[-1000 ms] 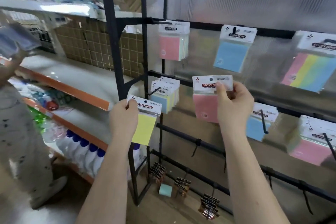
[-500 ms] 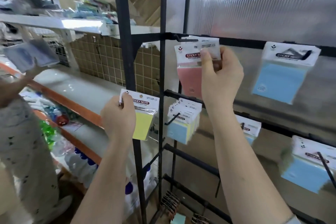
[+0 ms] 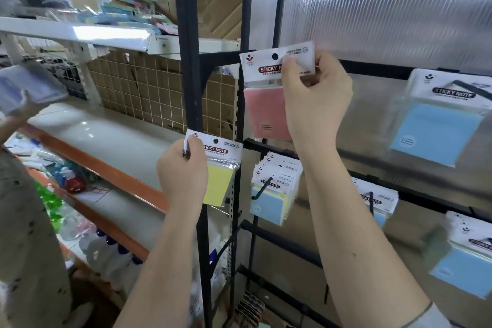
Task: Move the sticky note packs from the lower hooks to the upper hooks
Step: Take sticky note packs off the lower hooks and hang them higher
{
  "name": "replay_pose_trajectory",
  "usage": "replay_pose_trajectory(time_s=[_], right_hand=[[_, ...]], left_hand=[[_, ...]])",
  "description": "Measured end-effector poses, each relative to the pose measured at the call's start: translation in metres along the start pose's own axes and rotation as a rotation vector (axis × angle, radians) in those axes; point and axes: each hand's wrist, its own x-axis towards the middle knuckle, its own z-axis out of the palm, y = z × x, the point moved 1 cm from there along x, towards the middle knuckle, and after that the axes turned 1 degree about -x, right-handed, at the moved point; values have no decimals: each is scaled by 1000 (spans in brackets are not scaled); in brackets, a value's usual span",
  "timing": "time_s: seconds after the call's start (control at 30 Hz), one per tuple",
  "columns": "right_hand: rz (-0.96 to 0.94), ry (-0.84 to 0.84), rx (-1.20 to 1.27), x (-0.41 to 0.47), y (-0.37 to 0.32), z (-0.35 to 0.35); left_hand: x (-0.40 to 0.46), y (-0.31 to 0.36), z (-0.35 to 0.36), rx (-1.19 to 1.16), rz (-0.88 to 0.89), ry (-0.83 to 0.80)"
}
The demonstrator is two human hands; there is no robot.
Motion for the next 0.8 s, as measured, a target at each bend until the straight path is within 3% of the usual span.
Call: replay_pose_trajectory(time_s=[0.47,0.8], right_hand=[[73,145,-77,-2,-5,4],[154,120,-167,16,20,8]], left_hand=[[20,-7,5,-92,82,-171],[29,-7,4,-98,48,-193]])
